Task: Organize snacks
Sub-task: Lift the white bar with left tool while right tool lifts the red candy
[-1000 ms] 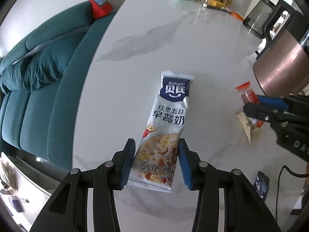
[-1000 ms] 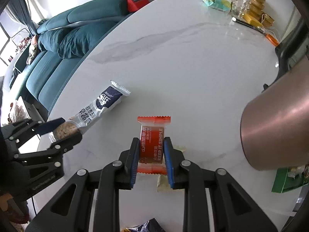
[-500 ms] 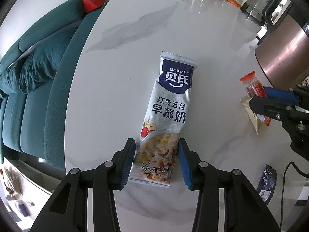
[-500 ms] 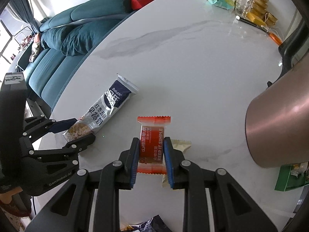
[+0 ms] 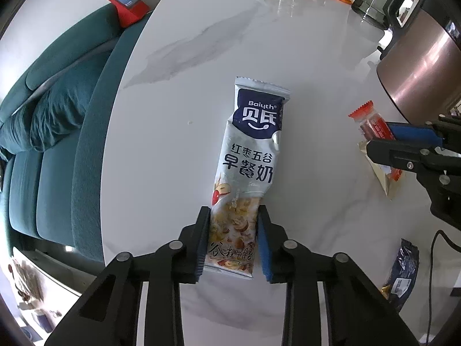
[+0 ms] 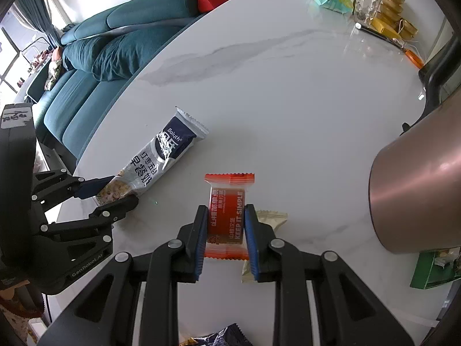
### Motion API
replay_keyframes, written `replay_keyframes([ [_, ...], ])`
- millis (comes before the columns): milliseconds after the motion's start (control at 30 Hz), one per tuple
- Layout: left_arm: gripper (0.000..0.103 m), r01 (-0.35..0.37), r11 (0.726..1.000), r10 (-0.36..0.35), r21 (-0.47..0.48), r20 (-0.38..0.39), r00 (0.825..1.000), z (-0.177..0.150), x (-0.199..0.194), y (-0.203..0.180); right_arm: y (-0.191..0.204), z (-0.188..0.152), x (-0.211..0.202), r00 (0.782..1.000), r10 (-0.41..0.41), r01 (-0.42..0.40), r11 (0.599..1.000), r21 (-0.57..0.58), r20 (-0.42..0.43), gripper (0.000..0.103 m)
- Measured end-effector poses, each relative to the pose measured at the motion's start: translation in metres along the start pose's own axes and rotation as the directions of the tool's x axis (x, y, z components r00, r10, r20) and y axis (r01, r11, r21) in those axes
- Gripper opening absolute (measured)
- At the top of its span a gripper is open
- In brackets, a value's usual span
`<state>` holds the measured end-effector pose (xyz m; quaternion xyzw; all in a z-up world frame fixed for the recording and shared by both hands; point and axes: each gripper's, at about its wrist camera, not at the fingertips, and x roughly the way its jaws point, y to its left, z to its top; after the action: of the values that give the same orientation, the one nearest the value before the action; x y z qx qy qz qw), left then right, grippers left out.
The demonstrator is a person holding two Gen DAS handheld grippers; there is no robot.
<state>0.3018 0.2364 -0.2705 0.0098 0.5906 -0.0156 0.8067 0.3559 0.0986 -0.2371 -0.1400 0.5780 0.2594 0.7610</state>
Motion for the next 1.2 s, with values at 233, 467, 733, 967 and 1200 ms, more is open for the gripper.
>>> replay_keyframes([
  [233,0.018,0.016,1.0,-0.016,-0.018,0.022,1.0,-0.007,-0.007,0.002,-0.001,-0.002,-0.002,1.0,0.002,-0.002,1.0,0.005,0.004,0.01],
  [467,0.018,0.039,0.999,-0.038,-0.027,0.035,0.999,-0.012,-0.018,0.002,-0.004,-0.004,-0.011,1.0,0.007,-0.007,1.0,0.009,0.021,0.01],
  [733,0.018,0.054,0.999,-0.054,0.009,0.076,0.996,-0.02,-0.043,-0.022,-0.012,-0.02,-0.034,0.999,0.008,-0.009,1.0,0.016,0.051,0.01],
  [967,0.018,0.079,0.993,-0.086,0.084,0.093,0.992,-0.029,-0.061,-0.055,-0.034,-0.049,-0.062,0.996,-0.01,0.004,0.998,0.062,0.087,0.01],
  [1200,0.018,0.094,0.985,-0.108,0.144,0.098,0.989,-0.037,-0.073,-0.093,-0.065,-0.091,-0.09,0.993,-0.034,0.021,0.994,0.112,0.111,0.01],
])
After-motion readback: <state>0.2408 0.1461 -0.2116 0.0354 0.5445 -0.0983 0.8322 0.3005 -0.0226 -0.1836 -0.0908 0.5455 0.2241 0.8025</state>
